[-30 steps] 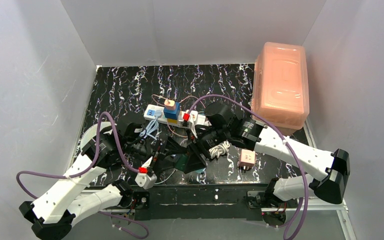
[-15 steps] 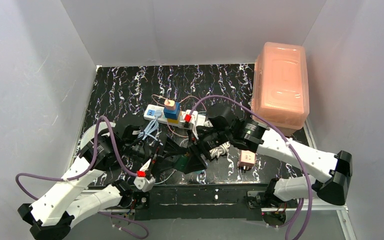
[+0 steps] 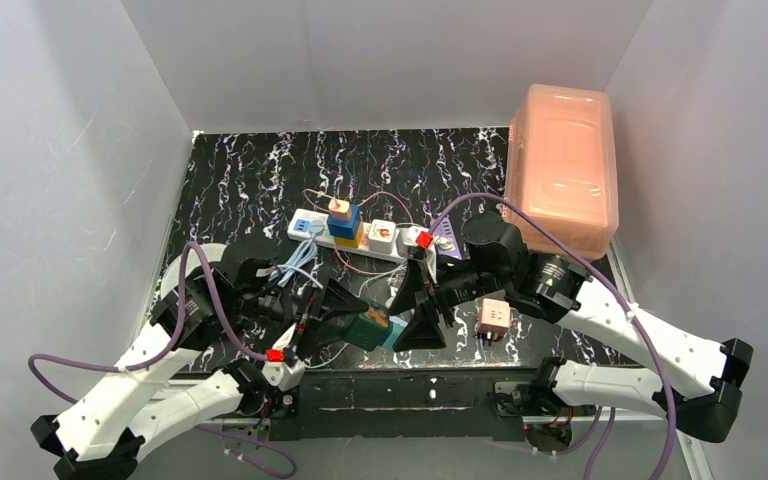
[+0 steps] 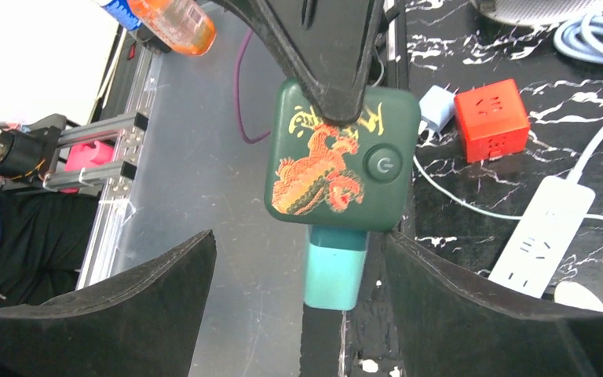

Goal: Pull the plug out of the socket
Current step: Remove the plug from the socket.

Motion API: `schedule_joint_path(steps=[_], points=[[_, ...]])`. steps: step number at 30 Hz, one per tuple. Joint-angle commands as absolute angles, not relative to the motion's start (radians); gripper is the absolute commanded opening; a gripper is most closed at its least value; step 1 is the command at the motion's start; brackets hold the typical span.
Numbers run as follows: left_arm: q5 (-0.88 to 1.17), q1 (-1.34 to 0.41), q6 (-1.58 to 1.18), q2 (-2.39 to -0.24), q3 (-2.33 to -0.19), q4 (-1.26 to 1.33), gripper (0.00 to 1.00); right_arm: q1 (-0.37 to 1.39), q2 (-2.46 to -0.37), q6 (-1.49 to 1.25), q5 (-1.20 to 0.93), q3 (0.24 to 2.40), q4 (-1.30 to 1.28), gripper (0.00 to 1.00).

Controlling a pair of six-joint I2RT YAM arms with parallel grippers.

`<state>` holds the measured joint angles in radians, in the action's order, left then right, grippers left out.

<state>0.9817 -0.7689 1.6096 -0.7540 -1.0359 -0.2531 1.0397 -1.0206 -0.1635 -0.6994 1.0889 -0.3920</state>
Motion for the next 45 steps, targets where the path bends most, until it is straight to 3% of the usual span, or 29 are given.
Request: schedule_joint_path(steps=[1, 6, 12, 17, 23, 27, 29, 31, 36, 40, 45], points=[[1.023, -0.769, 1.603, -0.752, -1.034, -0.255, 0.0, 1.035, -1.027, -0.149, -0.758, 1.071, -0.358, 0.85], [0.997, -0.769, 1.592, -0.75, -1.031, -0.241, 0.0, 1.036, -1.07, -0.167, -0.797, 1.064, -0.341, 0.85], [0.989, -0.769, 1.585, -0.743, -1.025, -0.22, 0.0, 1.037, -1.078, -0.203, -0.791, 1.024, -0.238, 0.69], [0.965, -0.769, 1.54, -0.745, -1.03, -0.189, 0.0, 1.043, -1.069, -0.237, -0.773, 0.991, -0.145, 0.45], [0.915, -0.769, 1.504, -0.746, -1.044, -0.16, 0.0, 1.06, -1.074, -0.28, -0.748, 0.945, -0.053, 0.35], [0.913, -0.769, 1.516, -0.737, -1.03, -0.158, 0.0, 1.071, -1.089, -0.289, -0.754, 0.961, -0.055, 0.37], [0.908, -0.769, 1.518, -0.731, -1.026, -0.156, 0.0, 1.074, -1.089, -0.29, -0.762, 0.961, -0.06, 0.54], [0.905, -0.769, 1.517, -0.729, -1.027, -0.157, 0.0, 1.079, -1.078, -0.289, -0.759, 0.95, -0.052, 0.59], [0.905, -0.769, 1.516, -0.726, -1.03, -0.155, 0.0, 1.083, -1.068, -0.288, -0.758, 0.936, -0.04, 0.6], [0.903, -0.769, 1.514, -0.723, -1.029, -0.145, 0.0, 1.083, -1.085, -0.29, -0.768, 0.945, -0.047, 0.5], [0.895, -0.77, 1.477, -0.73, -1.042, -0.096, 0.0, 1.089, -1.101, -0.291, -0.775, 0.94, -0.035, 0.52]])
